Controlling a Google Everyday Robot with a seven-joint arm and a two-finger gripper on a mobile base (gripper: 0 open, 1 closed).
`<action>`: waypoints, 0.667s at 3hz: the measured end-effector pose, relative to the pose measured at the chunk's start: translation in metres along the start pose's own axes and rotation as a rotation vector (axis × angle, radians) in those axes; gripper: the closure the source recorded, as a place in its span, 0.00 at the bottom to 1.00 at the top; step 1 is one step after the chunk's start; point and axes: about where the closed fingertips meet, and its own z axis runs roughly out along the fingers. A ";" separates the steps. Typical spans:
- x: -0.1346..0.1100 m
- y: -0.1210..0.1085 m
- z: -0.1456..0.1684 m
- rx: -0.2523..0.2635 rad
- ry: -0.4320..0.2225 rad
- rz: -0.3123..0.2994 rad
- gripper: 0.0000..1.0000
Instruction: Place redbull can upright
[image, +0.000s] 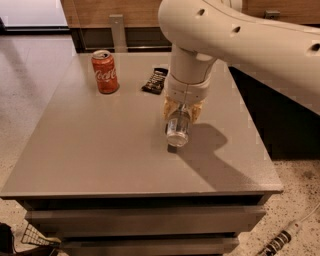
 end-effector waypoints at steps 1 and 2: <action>-0.014 -0.016 -0.037 -0.046 -0.176 -0.068 1.00; -0.026 -0.031 -0.073 -0.117 -0.356 -0.166 1.00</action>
Offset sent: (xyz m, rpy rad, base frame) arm 0.0219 -0.0449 0.1400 0.0858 -0.7097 0.3871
